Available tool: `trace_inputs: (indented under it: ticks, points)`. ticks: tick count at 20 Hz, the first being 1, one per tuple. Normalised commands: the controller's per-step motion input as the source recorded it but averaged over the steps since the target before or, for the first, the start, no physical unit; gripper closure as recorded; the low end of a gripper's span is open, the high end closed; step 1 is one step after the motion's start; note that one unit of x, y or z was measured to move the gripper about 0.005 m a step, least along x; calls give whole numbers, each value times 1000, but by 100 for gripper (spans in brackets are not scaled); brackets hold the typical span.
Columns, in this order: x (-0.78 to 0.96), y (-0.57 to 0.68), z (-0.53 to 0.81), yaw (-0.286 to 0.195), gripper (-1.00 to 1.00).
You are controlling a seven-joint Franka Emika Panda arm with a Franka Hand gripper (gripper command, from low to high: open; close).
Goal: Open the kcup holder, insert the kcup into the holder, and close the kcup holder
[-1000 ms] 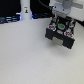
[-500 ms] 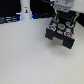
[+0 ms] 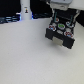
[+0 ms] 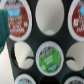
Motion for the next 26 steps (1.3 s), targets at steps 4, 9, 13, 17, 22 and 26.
trace_inputs:
  ticks: [4,9,13,17,22,26]
  points:
    - [805,-286,30,7,-100]
    - [801,-193,-26,11,-100]
    - [636,-26,-160,52,-100]
    - [227,134,-251,173,-100]
    - [47,179,-261,250,-100]
    - [-103,174,-236,251,-100]
